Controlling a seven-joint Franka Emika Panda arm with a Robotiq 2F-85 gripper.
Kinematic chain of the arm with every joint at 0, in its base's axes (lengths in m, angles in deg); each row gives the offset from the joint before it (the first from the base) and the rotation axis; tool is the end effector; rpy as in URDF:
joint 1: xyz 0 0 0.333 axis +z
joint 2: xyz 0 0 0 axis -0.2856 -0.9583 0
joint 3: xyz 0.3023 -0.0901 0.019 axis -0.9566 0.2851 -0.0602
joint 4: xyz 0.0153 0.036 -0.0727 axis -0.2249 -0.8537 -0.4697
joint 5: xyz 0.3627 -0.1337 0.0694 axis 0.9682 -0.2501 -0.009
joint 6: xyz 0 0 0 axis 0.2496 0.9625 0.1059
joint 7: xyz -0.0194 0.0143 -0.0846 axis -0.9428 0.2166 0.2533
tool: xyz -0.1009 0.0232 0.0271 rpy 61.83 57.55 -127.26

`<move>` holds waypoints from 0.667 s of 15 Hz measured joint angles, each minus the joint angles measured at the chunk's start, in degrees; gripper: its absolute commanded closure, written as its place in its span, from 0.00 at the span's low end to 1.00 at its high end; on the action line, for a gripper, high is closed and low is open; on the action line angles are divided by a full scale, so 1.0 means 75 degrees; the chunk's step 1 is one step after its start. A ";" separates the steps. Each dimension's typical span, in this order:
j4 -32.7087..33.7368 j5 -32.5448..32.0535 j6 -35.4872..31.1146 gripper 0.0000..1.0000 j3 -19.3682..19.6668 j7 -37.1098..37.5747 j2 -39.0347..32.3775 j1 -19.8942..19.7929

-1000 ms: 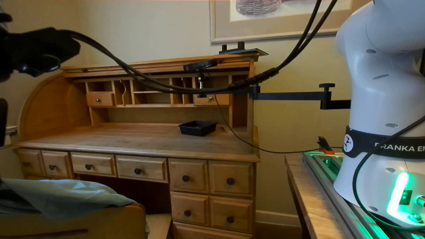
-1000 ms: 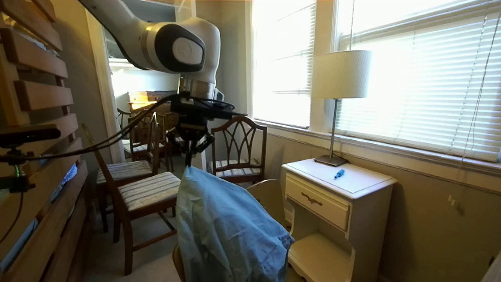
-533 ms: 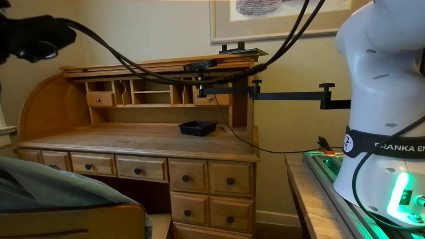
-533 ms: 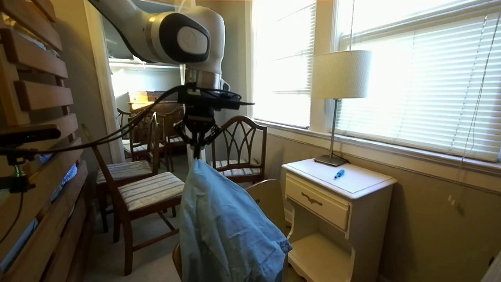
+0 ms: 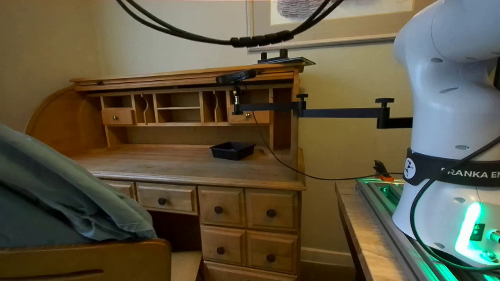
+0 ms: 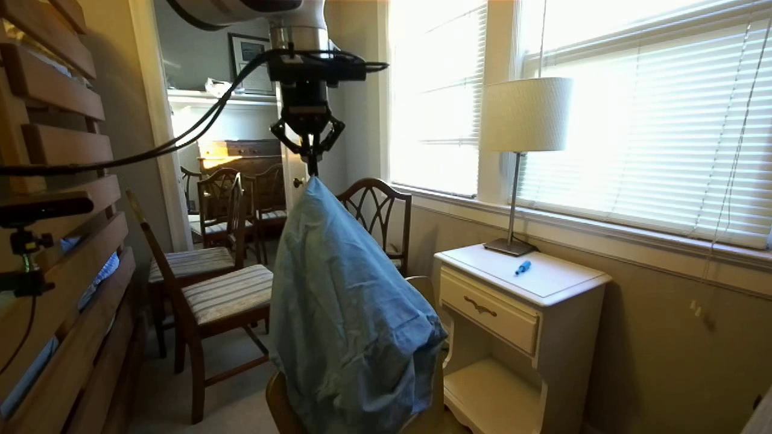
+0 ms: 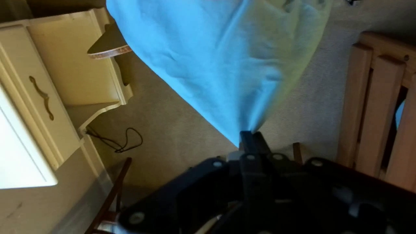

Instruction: Put the blue cloth on the backrest of the chair

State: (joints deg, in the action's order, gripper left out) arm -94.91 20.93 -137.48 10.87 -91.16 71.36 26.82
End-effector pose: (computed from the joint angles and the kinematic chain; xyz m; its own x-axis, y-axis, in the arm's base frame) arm 0.5822 0.2842 0.4460 0.1208 0.9825 0.1421 0.9859 -0.1355 0.0987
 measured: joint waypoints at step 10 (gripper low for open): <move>0.0026 -0.0027 0.0006 1.00 -0.0010 -0.0127 -0.0197 0.0270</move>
State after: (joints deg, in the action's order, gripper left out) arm -94.72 20.73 -137.44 10.79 -92.11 69.89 28.84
